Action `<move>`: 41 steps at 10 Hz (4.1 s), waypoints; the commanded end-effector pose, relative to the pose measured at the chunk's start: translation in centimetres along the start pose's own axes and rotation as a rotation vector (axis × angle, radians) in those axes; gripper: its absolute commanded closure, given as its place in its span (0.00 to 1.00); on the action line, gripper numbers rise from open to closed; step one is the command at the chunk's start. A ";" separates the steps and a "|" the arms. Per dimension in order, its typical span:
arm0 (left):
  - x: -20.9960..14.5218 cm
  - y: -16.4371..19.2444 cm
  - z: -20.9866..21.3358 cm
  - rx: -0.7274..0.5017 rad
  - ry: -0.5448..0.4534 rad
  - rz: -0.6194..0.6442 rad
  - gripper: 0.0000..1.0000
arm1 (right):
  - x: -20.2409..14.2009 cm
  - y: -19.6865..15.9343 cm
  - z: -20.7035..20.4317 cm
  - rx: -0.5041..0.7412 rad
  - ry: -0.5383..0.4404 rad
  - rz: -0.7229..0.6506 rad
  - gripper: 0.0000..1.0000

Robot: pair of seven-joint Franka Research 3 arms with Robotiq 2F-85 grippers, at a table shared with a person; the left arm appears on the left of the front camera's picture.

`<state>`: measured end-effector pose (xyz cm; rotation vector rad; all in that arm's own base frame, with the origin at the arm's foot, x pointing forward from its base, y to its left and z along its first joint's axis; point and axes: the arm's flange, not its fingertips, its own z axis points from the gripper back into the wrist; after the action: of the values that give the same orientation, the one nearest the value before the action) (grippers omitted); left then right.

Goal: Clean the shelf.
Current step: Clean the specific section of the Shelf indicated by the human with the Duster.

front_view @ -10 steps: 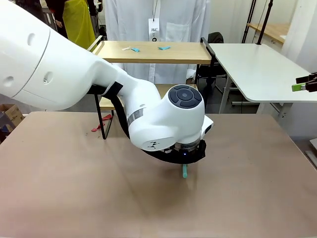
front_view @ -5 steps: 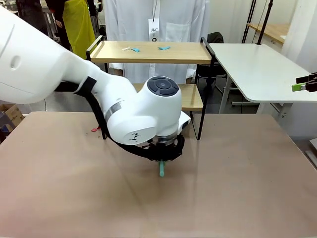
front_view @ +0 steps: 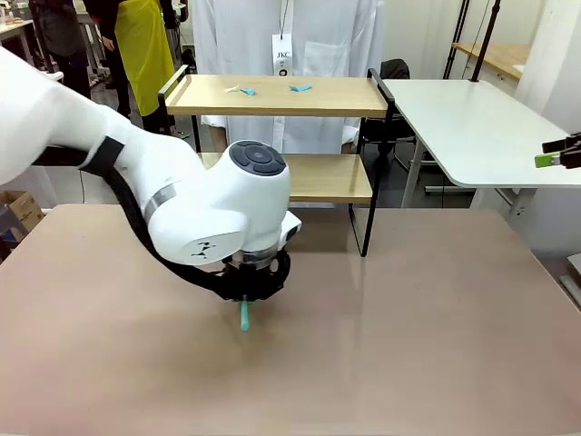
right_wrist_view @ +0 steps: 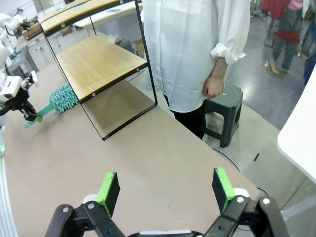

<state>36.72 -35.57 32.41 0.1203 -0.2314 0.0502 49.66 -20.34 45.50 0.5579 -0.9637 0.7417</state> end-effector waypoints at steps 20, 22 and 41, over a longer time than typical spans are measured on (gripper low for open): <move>-2.3 9.2 4.1 0.003 -0.147 -0.201 0.87 | 0.2 0.1 0.0 0.001 -0.002 0.004 0.00; -2.7 10.6 4.6 -0.041 -0.185 -0.261 0.87 | 0.2 0.1 0.0 0.001 -0.002 0.004 0.00; -1.8 28.3 18.5 -0.141 0.106 -1.253 0.87 | 0.2 0.1 0.0 0.001 -0.002 0.004 0.00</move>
<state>28.82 -8.87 51.77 0.0737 -0.0516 -1.1857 49.66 -20.35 45.49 0.5580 -0.9635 0.7415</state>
